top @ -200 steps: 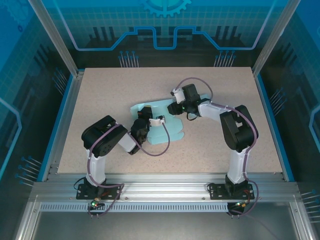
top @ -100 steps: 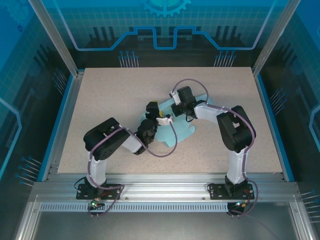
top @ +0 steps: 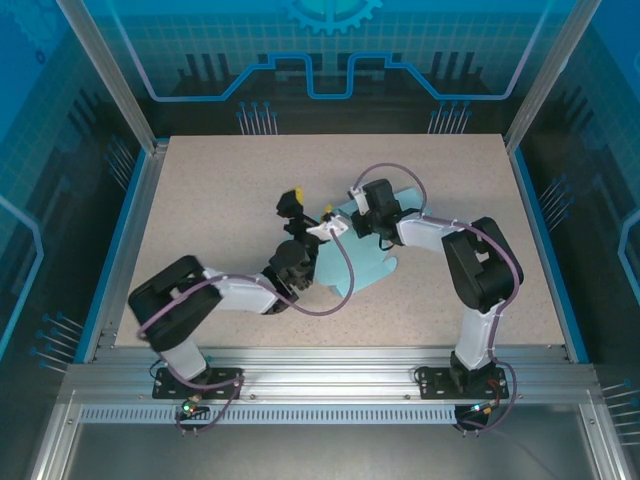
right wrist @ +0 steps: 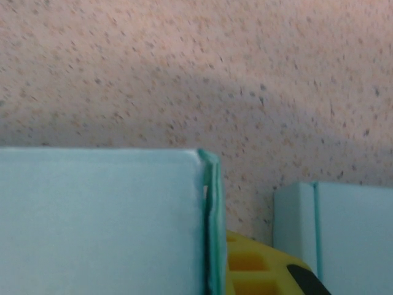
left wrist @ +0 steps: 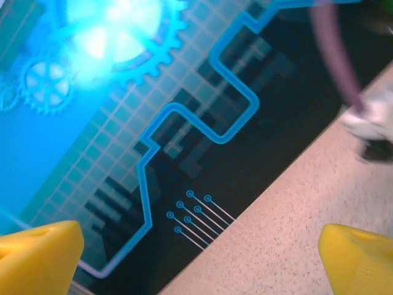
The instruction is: Fold the paper box
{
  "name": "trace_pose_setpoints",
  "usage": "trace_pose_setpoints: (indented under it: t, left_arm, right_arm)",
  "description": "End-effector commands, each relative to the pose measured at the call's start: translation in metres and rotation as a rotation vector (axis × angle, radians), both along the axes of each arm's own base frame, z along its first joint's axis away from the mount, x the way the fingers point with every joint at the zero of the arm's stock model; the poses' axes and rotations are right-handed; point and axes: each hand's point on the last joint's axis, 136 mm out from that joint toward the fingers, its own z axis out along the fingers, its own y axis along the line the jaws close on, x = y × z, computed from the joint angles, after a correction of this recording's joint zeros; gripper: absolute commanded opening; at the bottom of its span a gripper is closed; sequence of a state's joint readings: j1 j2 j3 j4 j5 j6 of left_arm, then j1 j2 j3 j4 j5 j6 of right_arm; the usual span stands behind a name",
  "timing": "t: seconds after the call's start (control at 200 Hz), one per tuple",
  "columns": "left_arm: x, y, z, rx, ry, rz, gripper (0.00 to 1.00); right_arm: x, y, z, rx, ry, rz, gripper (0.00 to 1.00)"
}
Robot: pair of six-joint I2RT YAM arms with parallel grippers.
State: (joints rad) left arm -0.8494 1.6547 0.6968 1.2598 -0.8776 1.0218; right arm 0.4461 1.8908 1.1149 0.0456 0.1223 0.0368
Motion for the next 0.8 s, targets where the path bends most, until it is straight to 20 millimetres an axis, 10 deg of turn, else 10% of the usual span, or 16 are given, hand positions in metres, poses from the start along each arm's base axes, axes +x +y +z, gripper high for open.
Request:
trace_pose_setpoints:
  t: [0.0,0.185,0.415,0.795]
  left_arm:
    - [-0.007,0.026,0.003,-0.221,0.129,0.087,0.99]
    - [-0.032,0.085,-0.026,-0.644,0.549,0.169,0.99]
    - [-0.068,0.125,-0.061,-0.901,0.630,0.194,0.99]
    - [-0.036,0.091,-0.108,-0.949,0.775,0.186,0.99]
  right_arm:
    - [0.004,-0.002,0.001,0.038,-0.008,-0.018,0.06]
    - [0.004,-0.005,-0.001,0.031,-0.013,-0.038,0.05]
    - [0.005,-0.005,-0.008,0.024,0.001,-0.037,0.05]
    - [0.008,0.001,-0.009,0.029,-0.007,-0.136,0.00]
